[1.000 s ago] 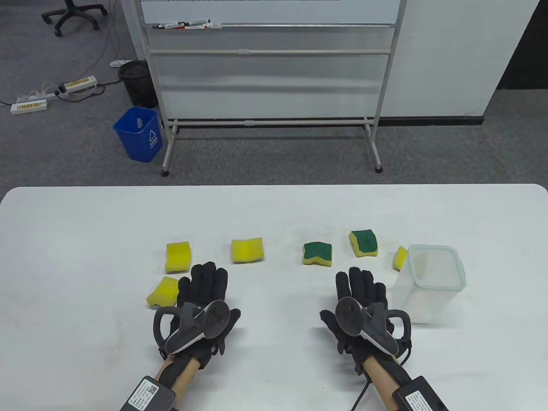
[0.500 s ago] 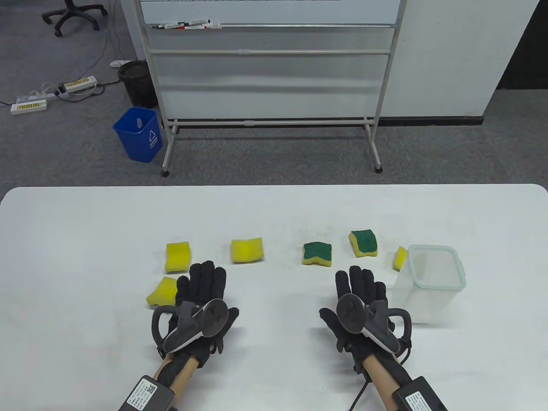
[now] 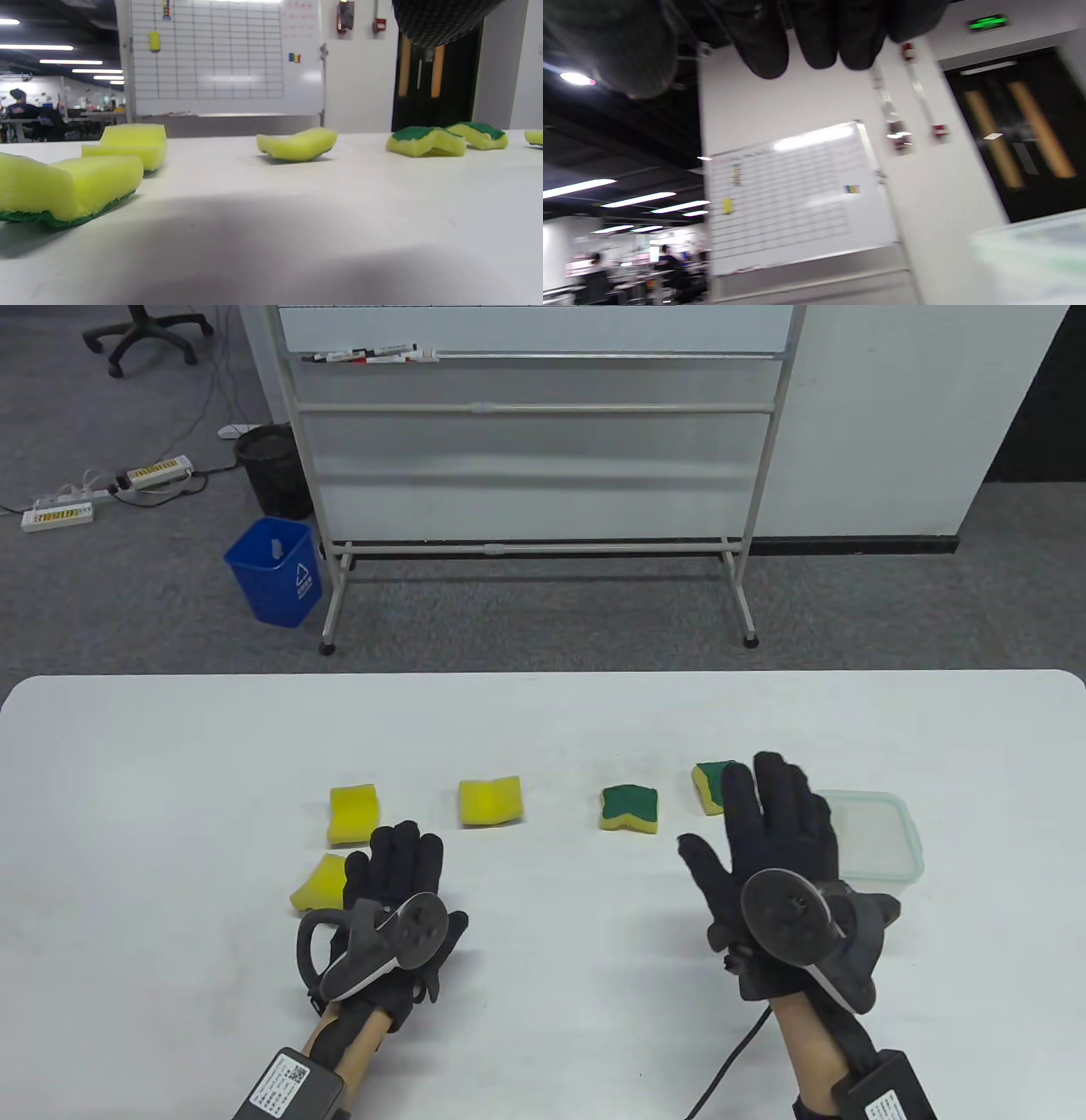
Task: Squeeze sponges into plastic airtight container
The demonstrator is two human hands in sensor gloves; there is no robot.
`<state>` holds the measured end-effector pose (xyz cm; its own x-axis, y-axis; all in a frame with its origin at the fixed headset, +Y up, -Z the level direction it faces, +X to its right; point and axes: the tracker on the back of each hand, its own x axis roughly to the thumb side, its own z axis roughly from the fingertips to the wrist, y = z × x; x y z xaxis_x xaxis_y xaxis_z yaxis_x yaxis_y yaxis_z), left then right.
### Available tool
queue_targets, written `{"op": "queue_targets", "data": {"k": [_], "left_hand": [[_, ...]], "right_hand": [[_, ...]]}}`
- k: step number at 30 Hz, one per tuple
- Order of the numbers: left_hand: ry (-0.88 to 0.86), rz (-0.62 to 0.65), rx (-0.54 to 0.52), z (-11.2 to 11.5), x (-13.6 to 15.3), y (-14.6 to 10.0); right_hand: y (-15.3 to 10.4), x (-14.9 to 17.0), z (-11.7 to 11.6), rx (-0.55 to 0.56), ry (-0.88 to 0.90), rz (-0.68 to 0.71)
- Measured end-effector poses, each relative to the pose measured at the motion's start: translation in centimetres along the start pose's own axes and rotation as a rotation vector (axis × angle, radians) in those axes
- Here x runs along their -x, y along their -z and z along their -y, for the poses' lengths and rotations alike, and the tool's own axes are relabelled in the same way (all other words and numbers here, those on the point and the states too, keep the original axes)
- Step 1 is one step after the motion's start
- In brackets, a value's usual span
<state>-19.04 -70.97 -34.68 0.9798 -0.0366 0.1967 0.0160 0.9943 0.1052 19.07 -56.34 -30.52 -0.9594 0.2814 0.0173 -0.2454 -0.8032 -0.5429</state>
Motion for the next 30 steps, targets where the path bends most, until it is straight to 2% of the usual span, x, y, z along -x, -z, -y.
{"op": "queue_targets", "data": {"k": [3,7,9,13,15,21,25,30], "left_hand": [[0.0,-0.004,0.006,0.0,0.0,0.0],[0.0,-0.006,0.016,-0.1,0.0,-0.1],[0.002,-0.008,0.019,-0.1,0.0,0.0],[0.0,-0.013,0.027,0.0,0.1,0.0],[-0.003,-0.014,0.033,0.0,0.1,0.0],[-0.01,-0.014,0.039,-0.2,0.0,0.0],[-0.018,-0.014,0.033,-0.4,0.0,0.0],[-0.023,-0.003,0.032,-0.7,-0.3,-0.1]], "right_hand": [[2.2,2.9,-0.3,-0.13,-0.061,-0.162],[4.2,8.1,-2.8,-0.35,-0.057,-0.353],[4.4,9.8,-4.0,-0.442,-0.036,-0.393],[4.0,11.6,-5.6,-0.518,-0.031,-0.433],[3.8,11.9,-5.4,-0.459,-0.021,-0.416],[3.5,11.3,-5.1,-0.489,-0.012,-0.399],[2.6,9.6,-5.1,-0.502,-0.002,-0.373],[1.5,5.5,-5.8,-0.525,-0.006,-0.277]]}}
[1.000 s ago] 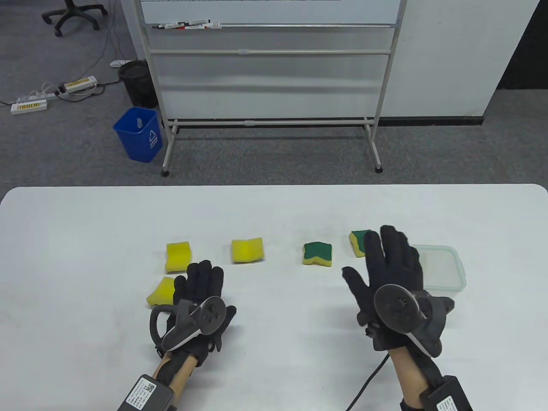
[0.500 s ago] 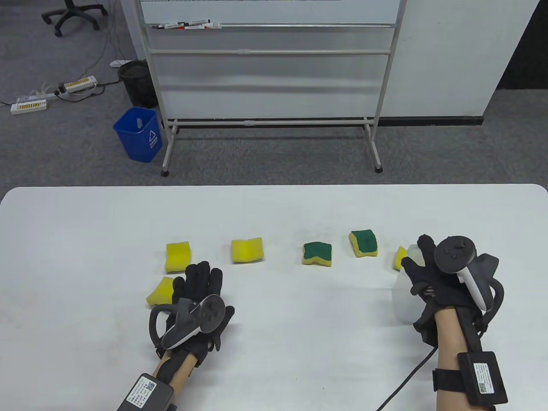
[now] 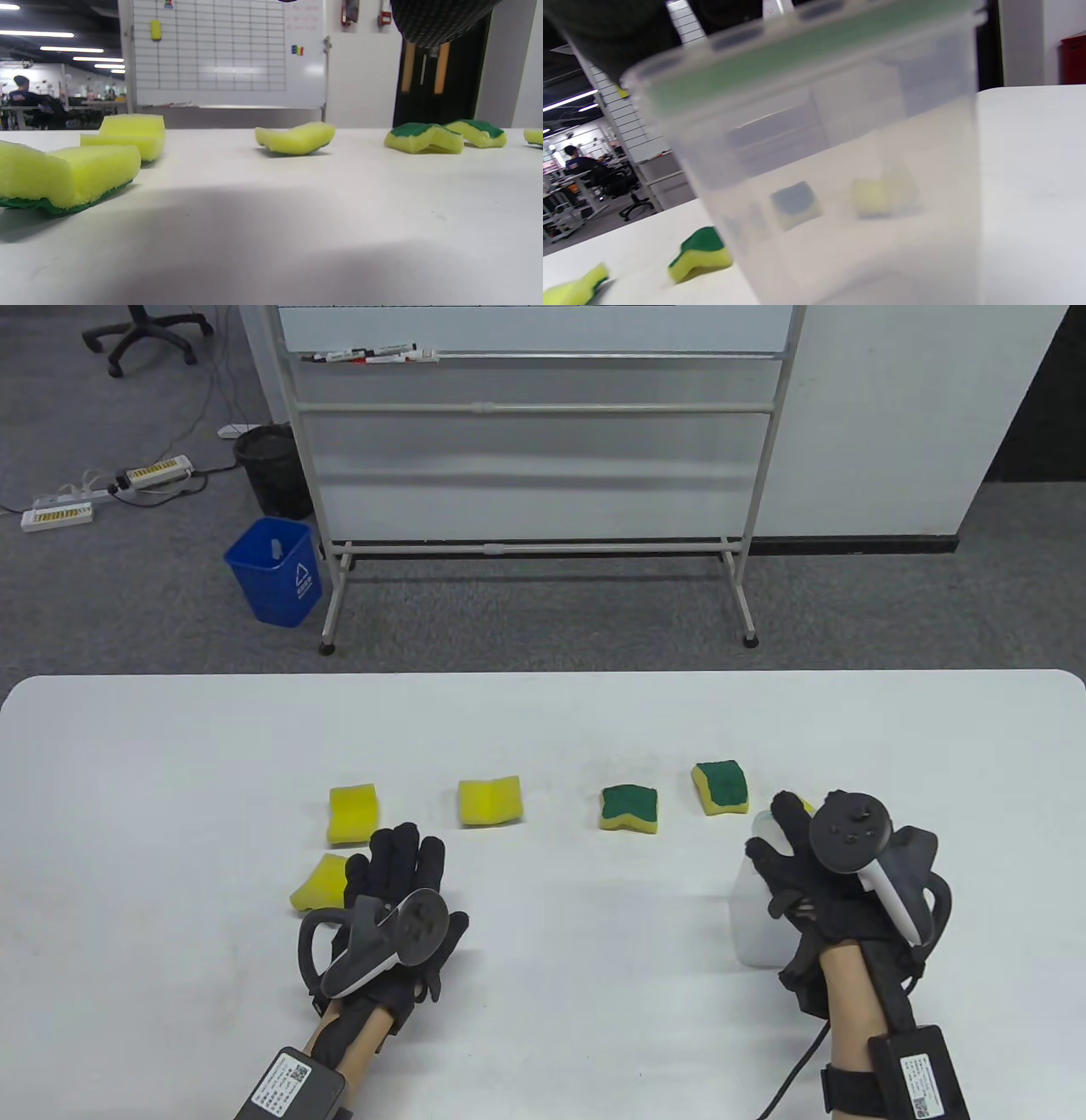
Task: Squeeze sponges into plastic airtight container
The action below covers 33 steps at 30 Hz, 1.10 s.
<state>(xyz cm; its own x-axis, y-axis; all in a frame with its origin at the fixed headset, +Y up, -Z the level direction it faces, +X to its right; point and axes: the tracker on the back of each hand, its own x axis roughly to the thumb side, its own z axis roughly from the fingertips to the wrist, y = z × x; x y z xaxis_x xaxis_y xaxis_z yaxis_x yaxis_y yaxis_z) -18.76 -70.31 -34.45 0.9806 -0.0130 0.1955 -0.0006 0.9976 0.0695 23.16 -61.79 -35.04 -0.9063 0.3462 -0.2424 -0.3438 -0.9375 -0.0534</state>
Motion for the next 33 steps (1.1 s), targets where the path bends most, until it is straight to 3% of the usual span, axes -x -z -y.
{"op": "queue_targets", "data": {"k": [18,24,29,33], "left_hand": [[-0.075,-0.01,-0.012,-0.5,0.6,-0.2],[-0.205,-0.031,-0.041,-0.8,1.5,-0.2],[-0.396,-0.06,-0.111,-1.4,2.3,-0.1],[-0.564,-0.074,-0.18,-2.6,2.8,-0.1]], "right_hand": [[-4.6,-17.6,-6.8,-0.069,-0.079,0.322],[-5.6,-19.7,-7.7,-0.049,-0.092,0.334],[-5.9,-19.6,-8.1,-0.011,-0.071,0.318],[-6.3,-19.2,-7.4,-0.055,-0.006,0.31]]}}
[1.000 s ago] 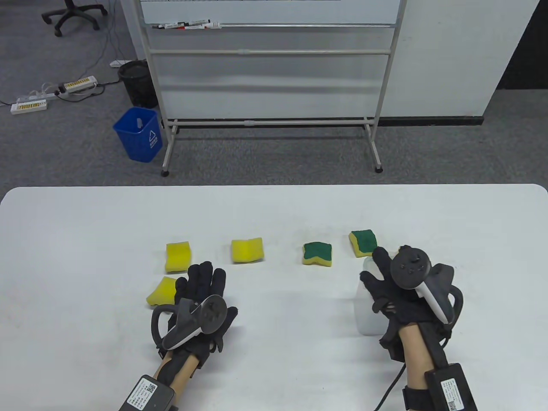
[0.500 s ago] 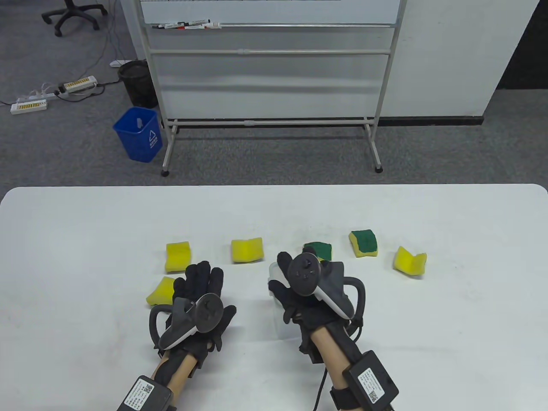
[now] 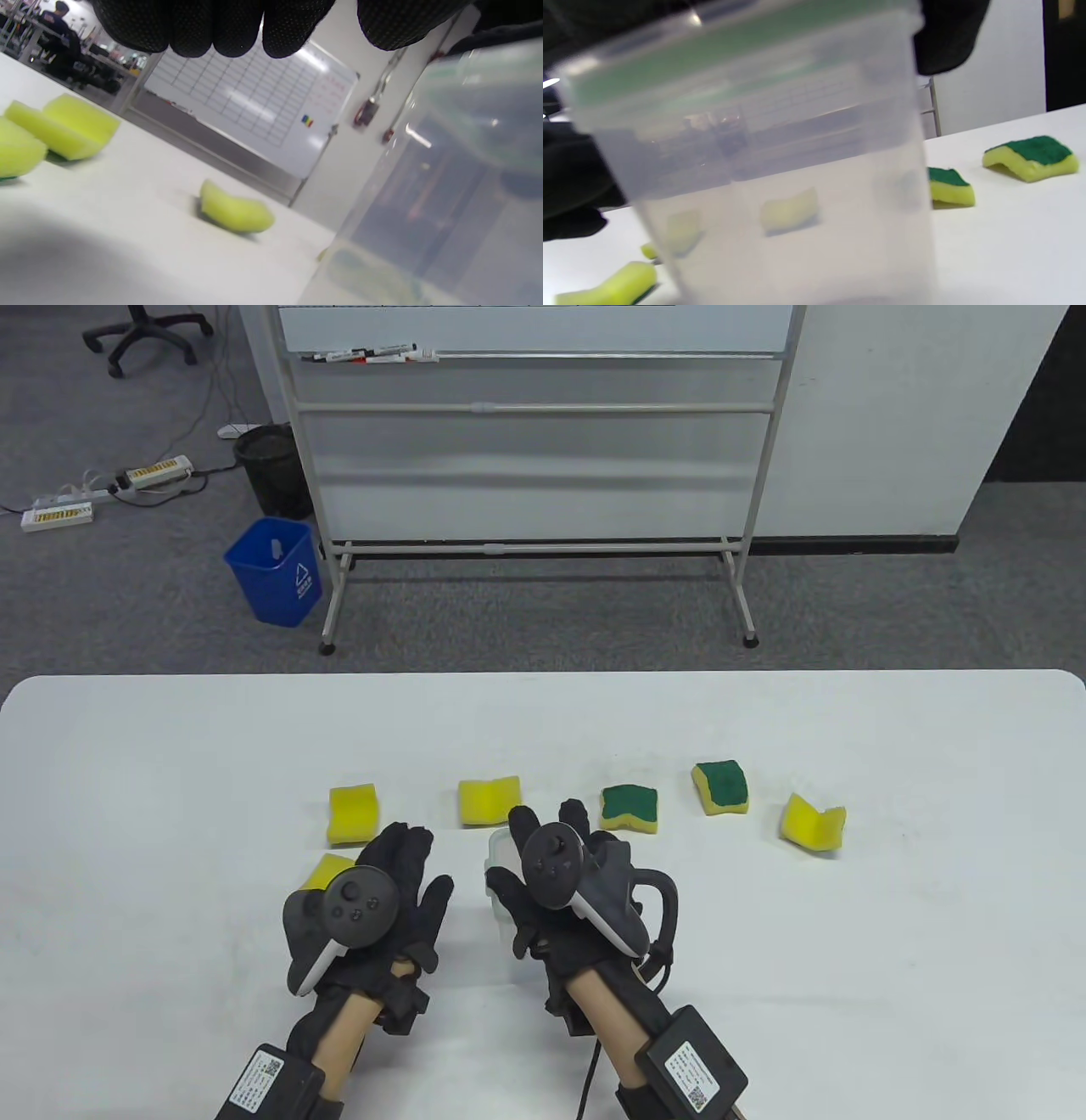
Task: Squeeze sponges into plastic airtight container
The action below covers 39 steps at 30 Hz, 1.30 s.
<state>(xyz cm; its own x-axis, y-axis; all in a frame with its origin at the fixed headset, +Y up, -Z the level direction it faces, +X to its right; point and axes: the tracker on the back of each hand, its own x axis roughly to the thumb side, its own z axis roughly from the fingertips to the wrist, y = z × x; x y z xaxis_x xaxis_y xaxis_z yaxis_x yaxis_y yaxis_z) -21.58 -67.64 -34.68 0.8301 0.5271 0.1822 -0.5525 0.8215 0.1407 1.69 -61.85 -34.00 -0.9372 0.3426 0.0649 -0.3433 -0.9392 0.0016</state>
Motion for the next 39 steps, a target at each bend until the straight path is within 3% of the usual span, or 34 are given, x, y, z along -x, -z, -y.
{"op": "queue_targets", "data": {"k": [4,6,8,10,15,17,23,27,35,37,39], "left_hand": [[-0.197,-0.028,-0.023,-2.1,-1.0,0.6],[-0.283,-0.056,0.031,-2.1,-1.8,1.3],[-0.278,-0.094,0.139,-1.6,-2.6,2.1],[-0.195,-0.151,0.277,-0.7,-3.3,3.1],[-0.17,-0.2,0.418,1.2,-3.5,4.4],[-0.165,-0.189,0.416,1.4,-3.2,4.6],[-0.272,-0.193,0.385,2.0,-2.4,4.8],[-0.254,-0.19,0.36,1.9,-2.5,4.8],[-0.323,-0.209,0.374,2.3,-1.9,4.8],[-0.336,-0.215,0.382,2.4,-1.8,4.9],[-0.338,-0.217,0.381,2.4,-1.7,4.8]], "right_hand": [[-0.6,1.5,3.0,0.162,0.119,-0.016],[-0.1,3.2,3.5,0.161,0.157,-0.074],[0.8,5.0,3.1,0.129,0.192,-0.153],[1.6,6.5,2.2,0.023,0.222,-0.207],[2.8,8.6,-0.2,-0.188,0.292,-0.195],[3.1,9.3,-0.8,-0.225,0.409,-0.206],[3.7,10.0,-1.3,-0.286,0.48,-0.178],[4.1,10.8,-2.1,-0.345,0.613,-0.169],[4.2,11.2,-2.5,-0.315,0.654,-0.177],[4.0,11.4,-2.1,-0.219,0.711,-0.172],[4.0,11.2,-1.9,-0.196,0.645,-0.176]]}}
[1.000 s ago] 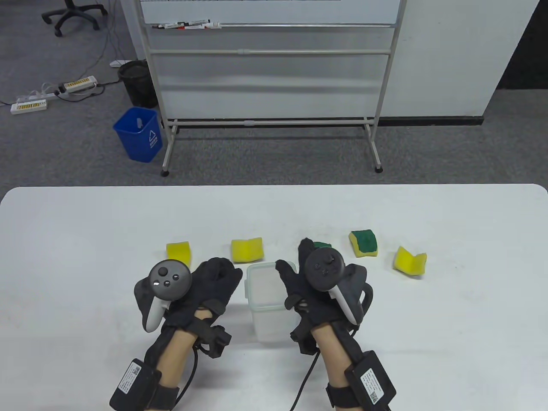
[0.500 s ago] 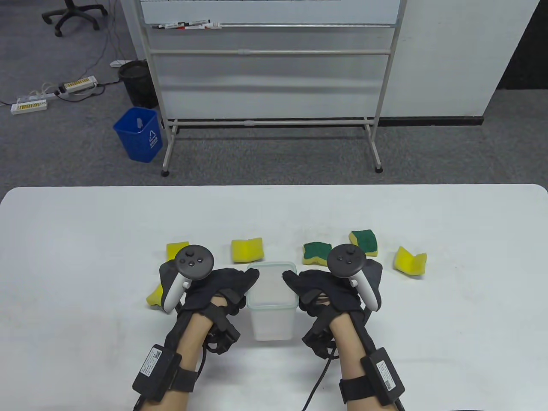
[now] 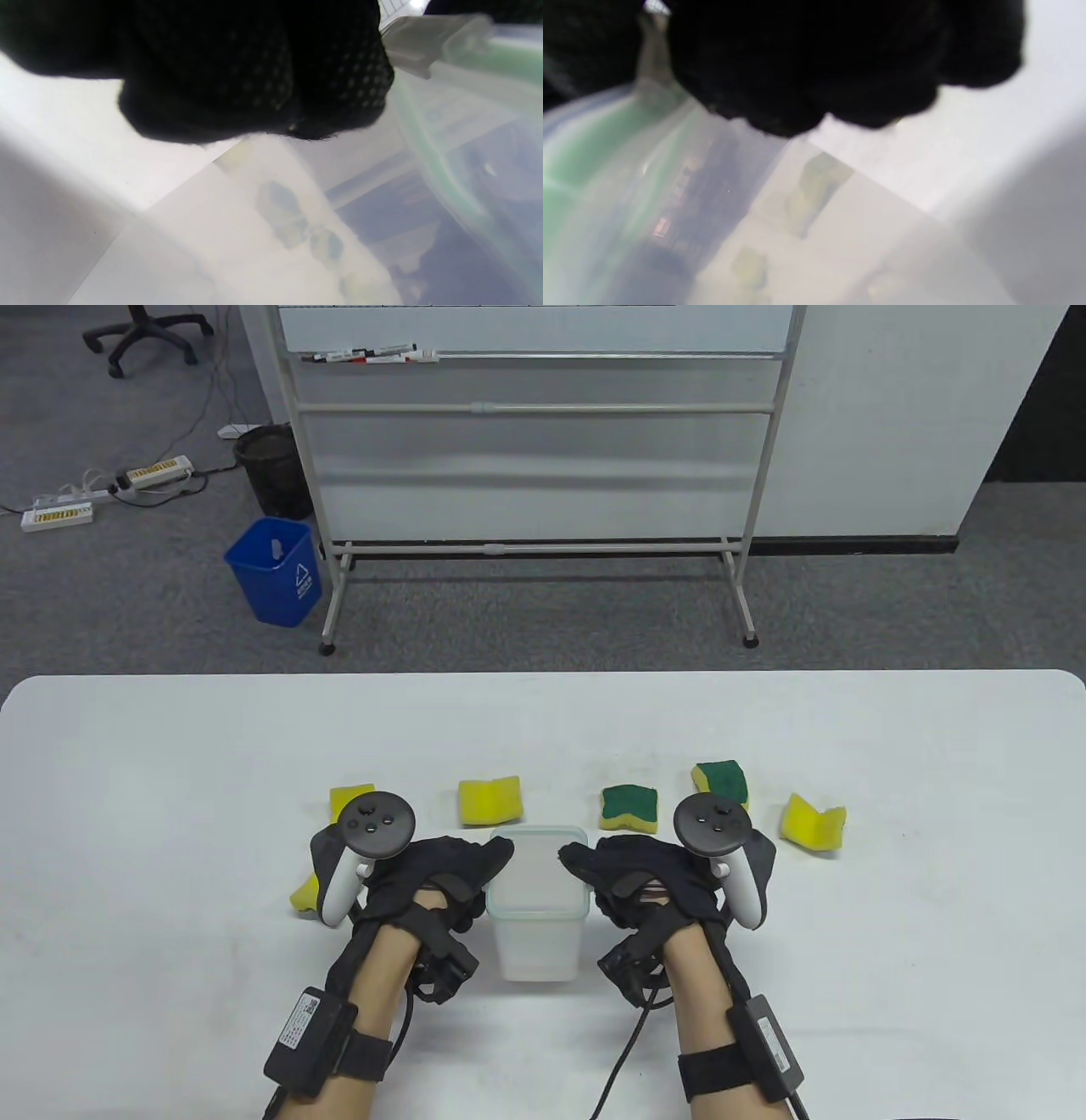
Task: Squeeze sponges into plastic airtight container
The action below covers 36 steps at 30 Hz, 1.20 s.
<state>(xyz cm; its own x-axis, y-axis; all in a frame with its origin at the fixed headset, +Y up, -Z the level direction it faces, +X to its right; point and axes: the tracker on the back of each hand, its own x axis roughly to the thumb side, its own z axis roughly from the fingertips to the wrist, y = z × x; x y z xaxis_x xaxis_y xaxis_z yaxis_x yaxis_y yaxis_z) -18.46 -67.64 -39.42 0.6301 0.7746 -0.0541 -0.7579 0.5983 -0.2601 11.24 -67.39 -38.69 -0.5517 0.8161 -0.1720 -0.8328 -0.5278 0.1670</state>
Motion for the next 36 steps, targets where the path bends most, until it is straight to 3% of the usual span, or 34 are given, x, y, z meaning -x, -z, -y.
{"op": "queue_targets", "data": {"k": [7,9,10,15,25,31,36], "left_hand": [[-0.023,-0.006,-0.014,0.1,0.1,0.0],[-0.086,0.03,-0.072,-0.4,0.3,-0.2],[-0.098,-0.012,-0.072,-0.4,0.3,-0.1],[-0.047,0.011,-0.076,-0.6,0.2,-0.4],[0.054,0.003,-0.176,-1.2,-1.0,-1.5],[-0.008,0.139,-0.239,-2.9,-4.0,-4.2],[-0.068,0.241,-0.207,-2.8,-5.6,-5.4]], "right_hand": [[-0.6,-0.7,0.1,0.051,-0.051,0.008],[-0.7,-0.8,0.1,0.06,-0.061,0.009],[-0.7,-0.8,0.0,0.057,-0.06,0.01],[-0.8,-0.9,-0.1,0.072,-0.062,0.014],[-2.0,-2.5,0.2,0.222,-0.199,0.074],[-5.0,-4.9,2.5,0.328,-0.081,0.271],[-6.1,-4.9,4.3,0.288,0.125,0.323]]}}
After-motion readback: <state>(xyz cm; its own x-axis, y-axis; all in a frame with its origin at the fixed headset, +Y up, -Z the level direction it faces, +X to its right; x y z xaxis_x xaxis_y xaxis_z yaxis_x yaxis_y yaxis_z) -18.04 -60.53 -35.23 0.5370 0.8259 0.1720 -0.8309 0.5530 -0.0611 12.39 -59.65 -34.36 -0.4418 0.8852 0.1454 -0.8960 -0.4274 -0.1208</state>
